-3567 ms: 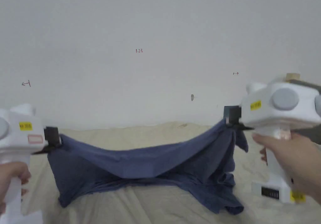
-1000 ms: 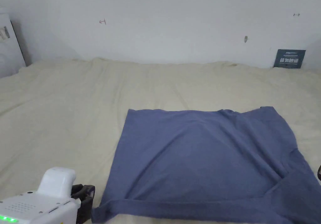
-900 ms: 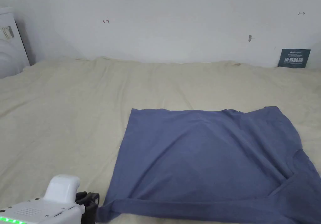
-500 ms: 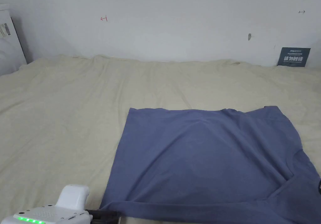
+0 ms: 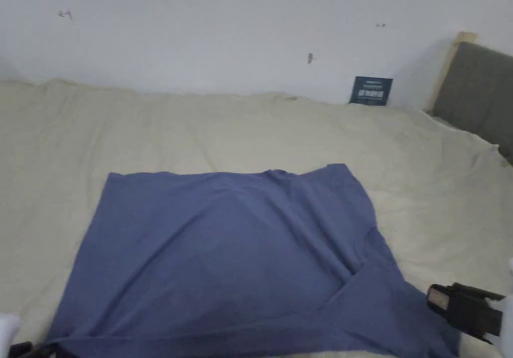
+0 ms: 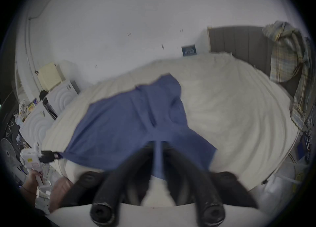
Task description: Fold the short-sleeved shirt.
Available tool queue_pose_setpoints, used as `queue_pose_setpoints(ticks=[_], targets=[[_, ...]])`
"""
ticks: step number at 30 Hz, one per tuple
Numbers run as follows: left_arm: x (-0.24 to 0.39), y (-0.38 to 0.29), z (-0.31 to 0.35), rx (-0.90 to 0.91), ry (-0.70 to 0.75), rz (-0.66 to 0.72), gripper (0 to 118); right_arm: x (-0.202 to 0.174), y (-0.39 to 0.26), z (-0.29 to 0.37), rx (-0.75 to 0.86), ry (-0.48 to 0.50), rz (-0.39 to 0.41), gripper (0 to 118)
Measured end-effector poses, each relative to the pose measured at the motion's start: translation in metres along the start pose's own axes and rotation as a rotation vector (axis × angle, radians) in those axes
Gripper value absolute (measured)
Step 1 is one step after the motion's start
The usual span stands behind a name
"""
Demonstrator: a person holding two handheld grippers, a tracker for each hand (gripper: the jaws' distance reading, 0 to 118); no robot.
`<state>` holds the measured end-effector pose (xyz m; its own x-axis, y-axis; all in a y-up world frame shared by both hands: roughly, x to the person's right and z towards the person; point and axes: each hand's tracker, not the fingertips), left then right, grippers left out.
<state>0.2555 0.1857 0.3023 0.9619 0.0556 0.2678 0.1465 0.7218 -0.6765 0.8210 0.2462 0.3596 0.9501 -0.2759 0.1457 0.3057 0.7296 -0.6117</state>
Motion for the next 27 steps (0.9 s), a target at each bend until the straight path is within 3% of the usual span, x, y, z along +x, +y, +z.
queue_pose_setpoints(ticks=[2, 4, 6, 8, 10, 13, 16, 21, 27], targets=[[0.002, 0.004, 0.003, 0.012, -0.010, 0.005, 3, 0.023, -0.002, -0.013, -0.130, -0.062, 0.001, 109], [0.006, 0.008, 0.007, 0.028, -0.006, 0.002, 3, 0.044, -0.011, -0.022, -0.137, -0.098, 0.021, 111], [0.010, 0.010, 0.010, 0.065, 0.031, -0.023, 3, 0.053, -0.017, -0.032, -0.247, -0.162, 0.030, 111], [0.010, 0.013, 0.010, 0.061, 0.020, -0.011, 3, 0.054, -0.030, -0.041, -0.255, -0.160, 0.070, 111], [0.010, 0.014, 0.010, 0.055, 0.004, 0.011, 3, 0.050, -0.036, -0.046, -0.304, -0.123, 0.096, 105], [0.010, 0.014, 0.009, 0.054, 0.016, 0.026, 3, 0.036, -0.046, -0.050, -0.301, -0.102, 0.141, 74], [0.011, 0.012, 0.007, 0.040, 0.018, 0.037, 3, 0.030, -0.049, -0.057, -0.264, -0.152, 0.197, 6], [0.009, 0.010, 0.009, 0.029, 0.020, 0.054, 3, 0.043, -0.045, -0.049, -0.226, -0.034, 0.030, 6], [0.005, 0.017, 0.033, 0.102, 0.022, 0.047, 3, 0.045, -0.034, -0.010, -0.194, -0.008, 0.017, 6]])
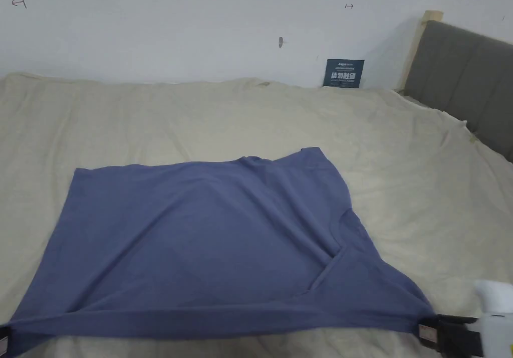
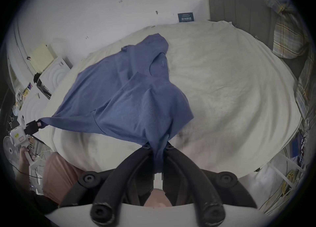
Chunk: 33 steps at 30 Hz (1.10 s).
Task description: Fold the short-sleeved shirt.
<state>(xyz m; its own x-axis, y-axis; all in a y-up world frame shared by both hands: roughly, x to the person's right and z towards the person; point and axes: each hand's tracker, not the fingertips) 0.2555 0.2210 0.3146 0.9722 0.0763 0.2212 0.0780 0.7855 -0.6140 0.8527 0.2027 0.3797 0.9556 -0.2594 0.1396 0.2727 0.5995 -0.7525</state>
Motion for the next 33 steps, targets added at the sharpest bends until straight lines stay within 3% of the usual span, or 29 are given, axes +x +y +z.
queue_pose_setpoints(ticks=[7, 9, 14, 17, 25, 33], targets=[[-0.003, 0.018, 0.023, 0.049, 0.026, -0.024, 3, -0.041, 0.008, 0.048, 0.012, -0.044, 0.068, 6], [-0.004, 0.025, 0.025, 0.041, 0.034, -0.045, 3, -0.052, 0.013, 0.054, 0.000, -0.097, 0.122, 6], [-0.011, 0.049, -0.001, -0.024, 0.036, -0.064, 3, -0.066, 0.050, 0.046, -0.026, -0.116, 0.115, 6], [-0.018, 0.062, -0.040, -0.063, 0.036, -0.103, 3, -0.064, 0.092, 0.017, -0.067, -0.104, 0.113, 6], [-0.036, 0.107, -0.141, -0.150, 0.027, -0.046, 3, -0.064, 0.197, -0.091, -0.191, -0.146, 0.075, 6], [-0.042, 0.122, -0.202, -0.238, 0.018, -0.049, 3, -0.068, 0.218, -0.167, -0.216, -0.214, 0.040, 8]])
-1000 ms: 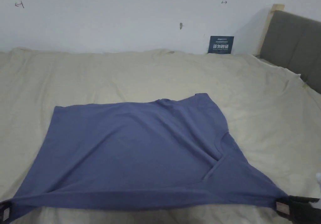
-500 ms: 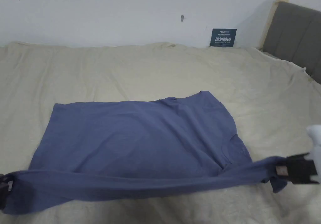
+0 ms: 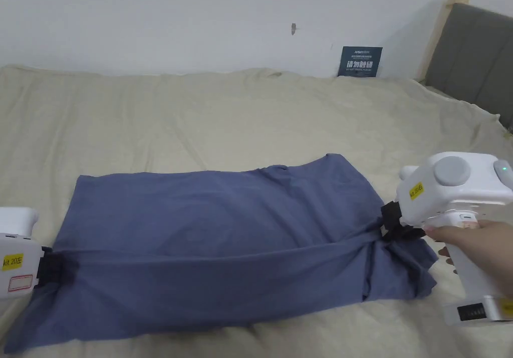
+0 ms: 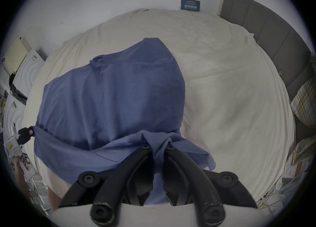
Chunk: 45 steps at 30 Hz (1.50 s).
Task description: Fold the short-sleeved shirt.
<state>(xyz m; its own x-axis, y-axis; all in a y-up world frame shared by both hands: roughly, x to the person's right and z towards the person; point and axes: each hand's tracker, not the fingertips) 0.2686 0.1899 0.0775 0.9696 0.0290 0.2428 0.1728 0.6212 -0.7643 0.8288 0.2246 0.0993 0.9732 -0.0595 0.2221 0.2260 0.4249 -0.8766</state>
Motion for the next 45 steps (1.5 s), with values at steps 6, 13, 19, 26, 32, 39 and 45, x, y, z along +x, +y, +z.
queue_pose_setpoints(ticks=[6, 13, 19, 26, 32, 39, 45], targets=[[-0.001, -0.007, 0.001, 0.037, 0.001, 0.053, 118, 0.010, -0.021, 0.009, 0.214, 0.078, -0.042, 95], [-0.001, -0.028, 0.050, 0.168, -0.025, 0.097, 118, 0.011, -0.074, 0.075, 0.392, 0.259, -0.118, 95], [0.016, -0.073, 0.118, 0.324, -0.101, 0.139, 78, -0.008, -0.146, 0.125, 0.596, 0.389, -0.075, 3], [0.026, -0.107, 0.161, 0.349, -0.092, 0.166, 0, -0.018, -0.184, 0.152, 0.613, 0.386, -0.072, 0], [0.004, -0.077, 0.133, 0.118, 0.010, 0.160, 0, -0.032, -0.188, 0.157, 0.615, 0.304, 0.117, 0], [-0.020, -0.053, 0.054, -0.048, -0.020, 0.191, 73, -0.046, -0.197, 0.165, 0.672, 0.358, 0.145, 0], [-0.040, -0.055, 0.014, -0.134, -0.008, 0.236, 116, -0.053, -0.202, 0.161, 0.677, 0.322, 0.178, 0]])
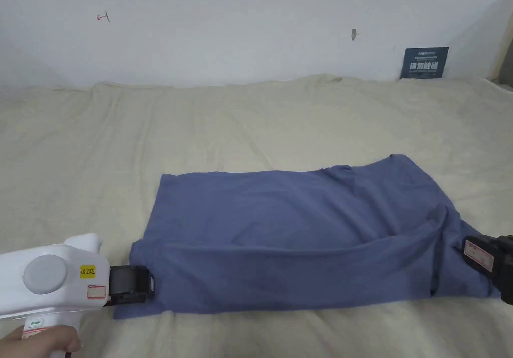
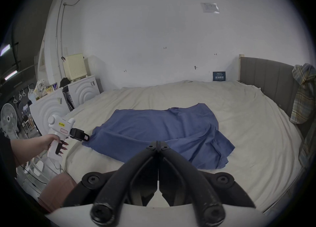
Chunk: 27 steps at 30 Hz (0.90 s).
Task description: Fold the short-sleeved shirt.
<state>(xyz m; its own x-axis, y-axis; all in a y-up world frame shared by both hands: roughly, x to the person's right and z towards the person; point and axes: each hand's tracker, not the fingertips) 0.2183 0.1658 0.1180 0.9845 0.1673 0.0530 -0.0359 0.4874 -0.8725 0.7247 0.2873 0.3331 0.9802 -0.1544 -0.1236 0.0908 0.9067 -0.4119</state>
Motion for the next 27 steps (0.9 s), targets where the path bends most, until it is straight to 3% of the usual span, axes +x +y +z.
queue_pose_setpoints(ticks=[4, 9, 10, 11, 12, 16, 17, 18, 20, 23, 24, 25, 26, 27], targets=[[0.018, -0.006, -0.012, -0.038, 0.110, -0.117, 116, 0.005, -0.005, -0.008, -0.016, 0.006, -0.029, 0], [0.052, -0.014, -0.002, 0.015, 0.180, -0.318, 100, 0.006, -0.003, -0.013, 0.007, -0.005, -0.031, 0], [0.054, -0.013, 0.001, 0.016, 0.139, -0.322, 92, 0.008, -0.004, -0.012, 0.011, -0.010, -0.028, 0], [0.054, -0.013, 0.003, 0.004, 0.077, -0.285, 69, 0.008, -0.003, -0.012, 0.013, -0.015, -0.026, 0], [0.054, -0.013, 0.004, -0.007, 0.061, -0.258, 53, 0.009, -0.002, -0.013, 0.012, -0.017, -0.028, 0], [0.042, -0.012, 0.008, 0.026, 0.072, -0.226, 31, 0.024, 0.005, -0.007, 0.030, -0.025, -0.042, 0], [0.038, -0.010, 0.012, 0.040, 0.063, -0.191, 15, 0.029, 0.012, -0.003, 0.073, -0.066, -0.042, 0], [0.034, -0.008, 0.017, 0.058, 0.054, -0.163, 8, 0.035, 0.018, 0.001, 0.088, -0.088, -0.054, 0], [0.028, -0.004, 0.025, 0.073, -0.030, -0.107, 5, 0.053, 0.033, 0.002, 0.079, -0.119, -0.090, 0], [0.038, -0.007, 0.031, 0.070, -0.003, -0.150, 5, 0.083, 0.045, -0.015, -0.041, -0.193, -0.094, 0], [0.042, -0.009, 0.032, 0.065, 0.006, -0.165, 5, 0.095, 0.045, -0.029, -0.125, -0.182, -0.116, 4], [0.045, -0.010, 0.032, 0.064, 0.013, -0.170, 5, 0.105, 0.043, -0.042, -0.209, -0.169, -0.152, 23], [0.047, -0.010, 0.033, 0.063, 0.012, -0.172, 5, 0.116, 0.040, -0.055, -0.300, -0.147, -0.193, 64], [0.046, -0.009, 0.032, 0.066, 0.012, -0.172, 5, 0.128, 0.032, -0.073, -0.414, -0.157, -0.256, 84]])
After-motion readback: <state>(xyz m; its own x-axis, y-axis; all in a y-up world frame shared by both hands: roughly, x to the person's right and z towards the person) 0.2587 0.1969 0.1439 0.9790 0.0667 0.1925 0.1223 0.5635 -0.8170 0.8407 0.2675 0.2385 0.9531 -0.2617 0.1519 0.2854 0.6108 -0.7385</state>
